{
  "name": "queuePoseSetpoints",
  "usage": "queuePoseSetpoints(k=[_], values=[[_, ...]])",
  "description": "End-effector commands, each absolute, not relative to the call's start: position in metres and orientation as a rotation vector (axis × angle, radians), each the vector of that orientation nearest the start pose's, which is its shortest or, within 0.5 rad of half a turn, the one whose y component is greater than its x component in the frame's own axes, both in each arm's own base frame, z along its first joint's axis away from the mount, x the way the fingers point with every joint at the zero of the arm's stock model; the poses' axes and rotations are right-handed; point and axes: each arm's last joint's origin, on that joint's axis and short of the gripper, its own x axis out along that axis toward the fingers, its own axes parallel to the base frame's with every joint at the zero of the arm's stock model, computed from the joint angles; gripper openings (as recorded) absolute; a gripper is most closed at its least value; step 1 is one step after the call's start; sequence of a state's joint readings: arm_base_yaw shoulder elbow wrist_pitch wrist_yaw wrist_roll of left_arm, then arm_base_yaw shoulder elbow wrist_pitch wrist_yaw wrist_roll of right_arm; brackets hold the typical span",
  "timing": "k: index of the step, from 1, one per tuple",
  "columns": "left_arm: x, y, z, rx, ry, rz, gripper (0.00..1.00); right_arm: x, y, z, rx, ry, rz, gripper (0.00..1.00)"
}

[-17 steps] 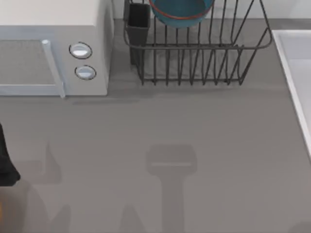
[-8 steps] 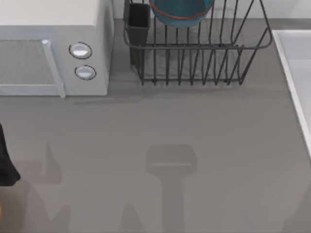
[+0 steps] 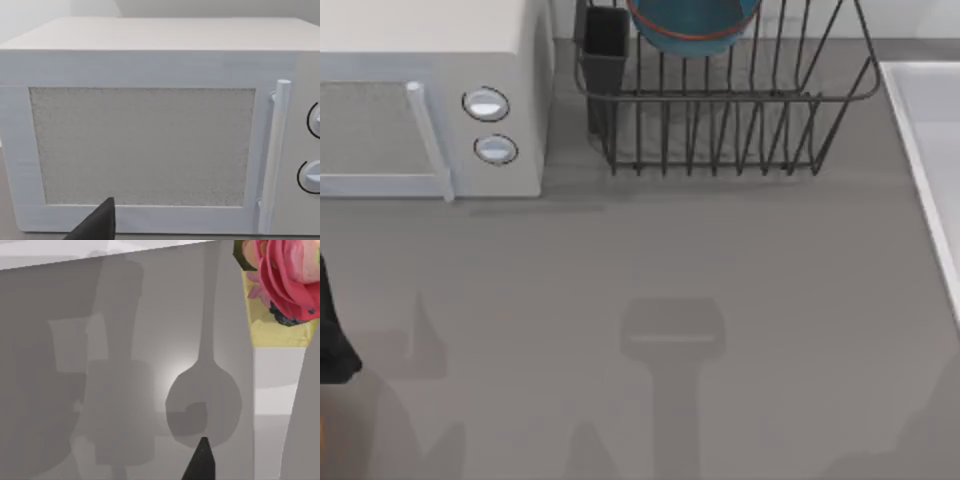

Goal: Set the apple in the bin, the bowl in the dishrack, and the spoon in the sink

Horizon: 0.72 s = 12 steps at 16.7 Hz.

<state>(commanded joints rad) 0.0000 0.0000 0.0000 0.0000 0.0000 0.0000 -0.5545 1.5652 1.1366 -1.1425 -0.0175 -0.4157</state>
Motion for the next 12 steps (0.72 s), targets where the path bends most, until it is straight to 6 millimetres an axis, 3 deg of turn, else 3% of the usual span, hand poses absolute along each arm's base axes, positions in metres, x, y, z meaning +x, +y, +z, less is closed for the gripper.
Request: queuePoseSetpoints(k=[3,7,12], values=[[0.106,-0.001,0.16,0.0,0.0,0.0,1.0,0.272,-0.15,0.224,0.133,1.595,-0.085,0.0],[0.106,-0.001,0.16,0.0,0.0,0.0,1.0,0.347,-0.156,0.234,0.133,1.615,-0.08,0.0],[0.106,-0.001,0.16,0.0,0.0,0.0,1.0,0.438,-0.137,0.231,0.124,1.594,-0.088,0.0]])
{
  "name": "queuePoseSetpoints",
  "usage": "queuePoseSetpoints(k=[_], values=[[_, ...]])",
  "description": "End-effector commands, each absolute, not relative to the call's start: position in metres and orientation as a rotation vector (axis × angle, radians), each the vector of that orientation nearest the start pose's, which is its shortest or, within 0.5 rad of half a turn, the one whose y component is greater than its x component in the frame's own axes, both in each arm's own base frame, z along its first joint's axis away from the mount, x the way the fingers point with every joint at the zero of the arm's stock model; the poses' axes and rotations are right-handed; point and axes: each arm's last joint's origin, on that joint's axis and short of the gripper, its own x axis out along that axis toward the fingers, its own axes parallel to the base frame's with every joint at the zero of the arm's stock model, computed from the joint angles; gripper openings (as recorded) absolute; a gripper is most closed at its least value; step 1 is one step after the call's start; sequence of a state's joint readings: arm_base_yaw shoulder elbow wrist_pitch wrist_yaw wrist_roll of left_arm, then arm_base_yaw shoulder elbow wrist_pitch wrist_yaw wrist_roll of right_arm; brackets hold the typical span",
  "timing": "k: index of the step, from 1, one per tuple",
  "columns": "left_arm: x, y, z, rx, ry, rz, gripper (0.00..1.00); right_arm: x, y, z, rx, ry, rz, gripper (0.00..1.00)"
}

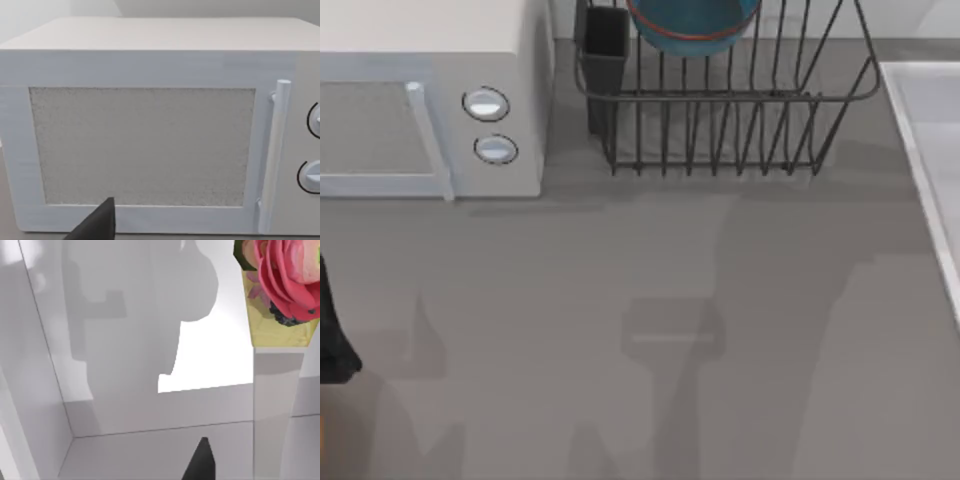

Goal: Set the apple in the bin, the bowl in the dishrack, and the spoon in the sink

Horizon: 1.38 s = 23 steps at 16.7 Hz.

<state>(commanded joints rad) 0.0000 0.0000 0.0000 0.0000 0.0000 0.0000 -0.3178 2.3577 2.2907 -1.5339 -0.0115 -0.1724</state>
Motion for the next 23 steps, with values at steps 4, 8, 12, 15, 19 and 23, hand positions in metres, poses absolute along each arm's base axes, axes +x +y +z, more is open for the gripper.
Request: queuePoseSetpoints(k=[4,8,12,15,19,23], values=[[0.106,-0.001,0.16,0.0,0.0,0.0,1.0,0.479,-0.105,0.218,0.116,1.561,-0.097,0.0],[0.106,-0.001,0.16,0.0,0.0,0.0,1.0,0.497,-0.078,0.205,0.11,1.541,-0.102,0.0],[0.106,-0.001,0.16,0.0,0.0,0.0,1.0,0.5,-0.071,0.201,0.108,1.536,-0.104,0.0],[0.106,-0.001,0.16,0.0,0.0,0.0,1.0,0.5,-0.073,0.201,0.114,1.536,-0.107,0.0],[0.106,-0.001,0.16,0.0,0.0,0.0,1.0,0.502,-0.072,0.198,0.111,1.522,-0.105,0.0],[0.106,-0.001,0.16,0.0,0.0,0.0,1.0,0.503,-0.071,0.178,0.107,1.538,-0.101,0.0]])
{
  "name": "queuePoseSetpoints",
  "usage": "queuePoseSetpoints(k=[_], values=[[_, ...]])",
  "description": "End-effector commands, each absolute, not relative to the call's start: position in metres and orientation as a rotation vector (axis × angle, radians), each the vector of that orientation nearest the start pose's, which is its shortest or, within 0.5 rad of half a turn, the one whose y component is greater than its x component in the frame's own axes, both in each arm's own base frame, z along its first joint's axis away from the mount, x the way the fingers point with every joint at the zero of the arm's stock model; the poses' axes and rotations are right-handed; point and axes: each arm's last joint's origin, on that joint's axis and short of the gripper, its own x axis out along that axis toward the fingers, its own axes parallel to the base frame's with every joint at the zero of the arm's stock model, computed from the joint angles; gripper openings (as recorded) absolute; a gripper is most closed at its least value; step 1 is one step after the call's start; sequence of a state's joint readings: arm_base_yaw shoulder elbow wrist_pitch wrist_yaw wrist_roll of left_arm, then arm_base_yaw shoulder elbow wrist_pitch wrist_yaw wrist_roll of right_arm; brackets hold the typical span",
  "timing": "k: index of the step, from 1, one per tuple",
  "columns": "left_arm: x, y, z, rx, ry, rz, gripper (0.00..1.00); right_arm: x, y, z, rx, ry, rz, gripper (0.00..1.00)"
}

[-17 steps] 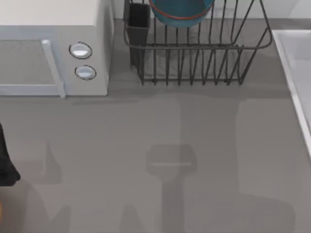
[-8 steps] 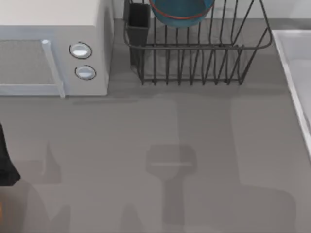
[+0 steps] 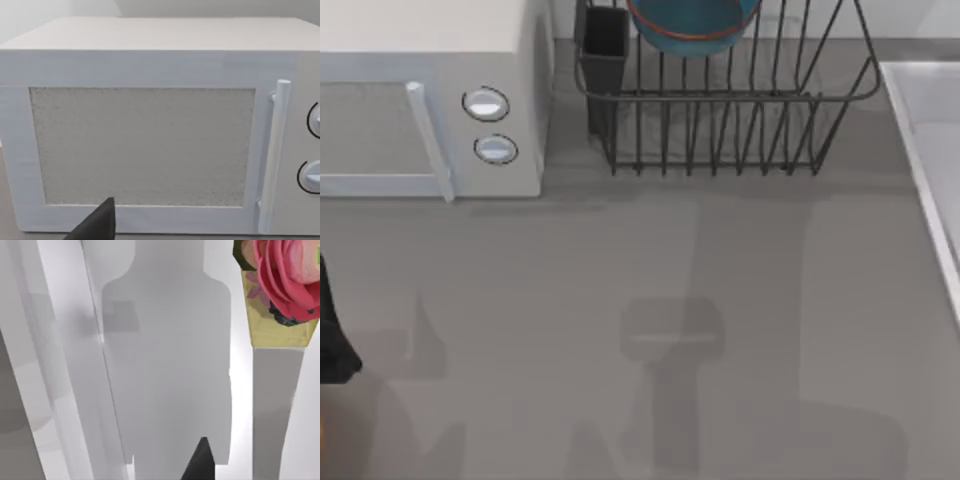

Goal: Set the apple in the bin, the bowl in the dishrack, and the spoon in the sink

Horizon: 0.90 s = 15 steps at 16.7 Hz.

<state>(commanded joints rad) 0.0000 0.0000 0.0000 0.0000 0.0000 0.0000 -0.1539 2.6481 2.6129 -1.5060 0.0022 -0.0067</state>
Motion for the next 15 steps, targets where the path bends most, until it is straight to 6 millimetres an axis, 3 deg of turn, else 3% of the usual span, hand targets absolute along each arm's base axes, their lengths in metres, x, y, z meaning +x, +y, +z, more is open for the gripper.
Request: queuePoseSetpoints(k=[4,10,15], values=[[0.106,-0.001,0.16,0.0,0.0,0.0,1.0,0.5,-0.07,0.158,0.109,1.543,-0.103,0.0],[0.106,-0.001,0.16,0.0,0.0,0.0,1.0,0.5,-0.07,0.156,0.108,1.536,-0.104,0.0],[0.106,-0.001,0.16,0.0,0.0,0.0,1.0,0.5,-0.07,0.156,0.108,1.536,-0.104,0.38]])
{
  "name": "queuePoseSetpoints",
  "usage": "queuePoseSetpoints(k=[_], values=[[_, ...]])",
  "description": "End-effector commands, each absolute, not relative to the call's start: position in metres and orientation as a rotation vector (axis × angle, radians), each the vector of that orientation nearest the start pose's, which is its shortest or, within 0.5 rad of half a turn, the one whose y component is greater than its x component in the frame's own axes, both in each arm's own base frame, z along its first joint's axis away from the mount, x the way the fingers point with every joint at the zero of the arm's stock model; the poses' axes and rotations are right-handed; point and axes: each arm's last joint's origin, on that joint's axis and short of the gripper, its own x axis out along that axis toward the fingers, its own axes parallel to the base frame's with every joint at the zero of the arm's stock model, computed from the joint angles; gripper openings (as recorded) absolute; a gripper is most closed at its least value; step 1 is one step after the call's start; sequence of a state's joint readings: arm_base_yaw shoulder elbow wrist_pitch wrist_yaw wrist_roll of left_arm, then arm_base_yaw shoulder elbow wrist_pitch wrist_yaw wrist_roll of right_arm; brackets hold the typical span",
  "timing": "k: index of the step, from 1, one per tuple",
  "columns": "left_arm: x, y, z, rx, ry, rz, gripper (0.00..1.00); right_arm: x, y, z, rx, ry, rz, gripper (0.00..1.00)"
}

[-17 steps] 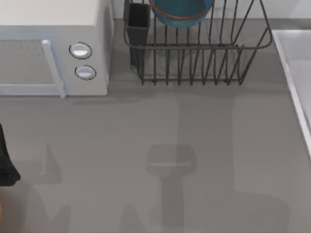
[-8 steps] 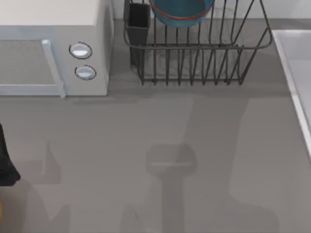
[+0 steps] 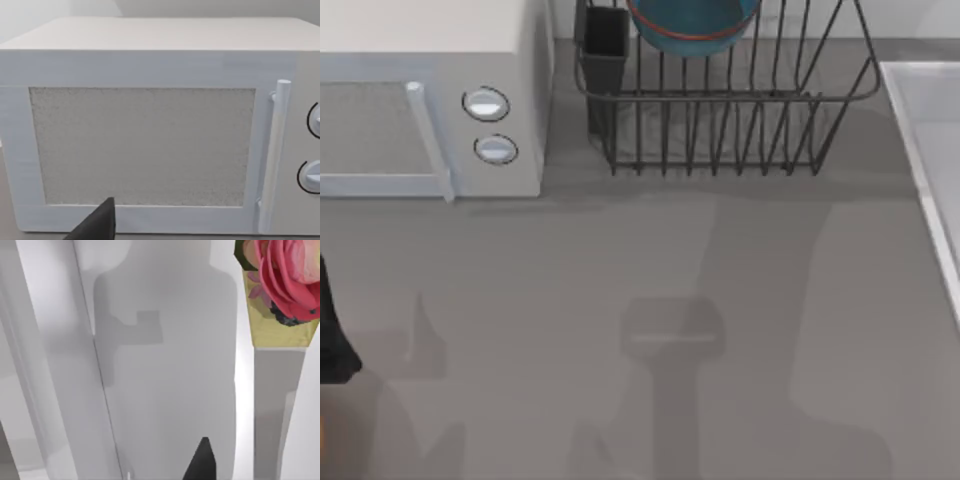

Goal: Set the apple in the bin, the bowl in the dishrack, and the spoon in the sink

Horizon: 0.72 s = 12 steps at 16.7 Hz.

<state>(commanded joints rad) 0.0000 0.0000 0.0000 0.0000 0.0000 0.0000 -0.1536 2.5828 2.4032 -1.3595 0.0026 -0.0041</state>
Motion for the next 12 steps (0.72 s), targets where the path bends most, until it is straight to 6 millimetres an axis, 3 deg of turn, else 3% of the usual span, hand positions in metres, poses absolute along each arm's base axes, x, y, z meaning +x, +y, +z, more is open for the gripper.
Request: queuePoseSetpoints(k=[8,12], values=[[0.1057,-0.0012,0.16,0.0,0.0,0.0,1.0,0.4998,-0.0703,0.1564,0.108,1.536,-0.104,0.98],[0.1057,-0.0012,0.16,0.0,0.0,0.0,1.0,0.4998,-0.0703,0.1564,0.108,1.536,-0.104,1.0]])
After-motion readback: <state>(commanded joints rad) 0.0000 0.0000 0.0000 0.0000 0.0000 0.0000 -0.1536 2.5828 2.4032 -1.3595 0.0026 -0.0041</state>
